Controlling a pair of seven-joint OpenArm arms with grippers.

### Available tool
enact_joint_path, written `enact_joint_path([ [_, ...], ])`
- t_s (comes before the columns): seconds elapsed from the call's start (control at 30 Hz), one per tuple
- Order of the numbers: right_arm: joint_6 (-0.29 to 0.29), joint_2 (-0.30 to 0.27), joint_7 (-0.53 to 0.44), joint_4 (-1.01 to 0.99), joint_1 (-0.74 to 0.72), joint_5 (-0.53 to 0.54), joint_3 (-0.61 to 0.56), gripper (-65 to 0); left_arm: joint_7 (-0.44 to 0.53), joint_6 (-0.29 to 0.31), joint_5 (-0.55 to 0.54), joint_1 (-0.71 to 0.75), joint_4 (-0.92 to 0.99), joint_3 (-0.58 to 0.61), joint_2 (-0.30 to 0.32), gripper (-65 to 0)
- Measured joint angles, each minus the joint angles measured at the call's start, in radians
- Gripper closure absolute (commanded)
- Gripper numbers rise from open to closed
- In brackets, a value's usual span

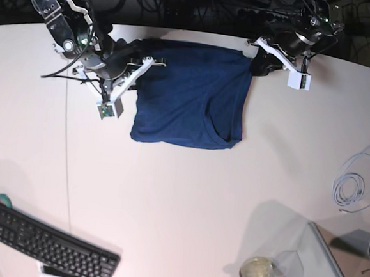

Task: Layout the t-shirt on the table in an organized manner, then fold the t-shirt properly
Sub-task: 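Straighten the collar edge of the folded shirt with both grippers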

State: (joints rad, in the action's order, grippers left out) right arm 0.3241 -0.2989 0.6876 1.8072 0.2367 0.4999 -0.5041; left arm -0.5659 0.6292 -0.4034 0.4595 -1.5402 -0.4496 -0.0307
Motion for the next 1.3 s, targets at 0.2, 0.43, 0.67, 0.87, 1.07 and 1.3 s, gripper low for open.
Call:
enact_joint_path([
  [0.2, -0.002, -0.001, -0.006, 0.064, 0.056, 0.0, -0.004, -2.3, 0.004, 0.0, 0.038, -0.006, -0.005, 0.003, -0.005, -0.2],
  [0.43, -0.005, 0.003, -0.013, 0.021, 0.05, 0.01, -0.12, -2.3, 0.004, 0.0, 0.052, -0.005, -0.005, -0.001, 0.001, -9.7],
  [0.67, -0.006, 0.0, -0.056, -0.105, 0.021, -0.002, -0.158, -2.3, 0.004, 0.0, 0.052, -0.007, -0.006, 0.008, 0.001, -9.7],
  [0.87, -0.008, -0.003, -0.055, -0.142, 0.039, 0.006, -0.154, -2.0, 0.004, 0.0, 0.052, -0.007, -0.007, 0.007, 0.0, -9.7],
  [1.07, -0.006, -0.003, -0.052, -0.145, 0.055, 0.005, -0.155, -2.0, 0.004, 0.0, 0.052, -0.007, -0.007, 0.008, 0.0, -9.7],
  [1.3, 0.007, -0.016, 0.056, 0.04, 0.129, -0.001, -0.081, -2.1, 0.004, 0.0, 0.052, -0.005, -0.007, 0.008, 0.001, -9.7],
])
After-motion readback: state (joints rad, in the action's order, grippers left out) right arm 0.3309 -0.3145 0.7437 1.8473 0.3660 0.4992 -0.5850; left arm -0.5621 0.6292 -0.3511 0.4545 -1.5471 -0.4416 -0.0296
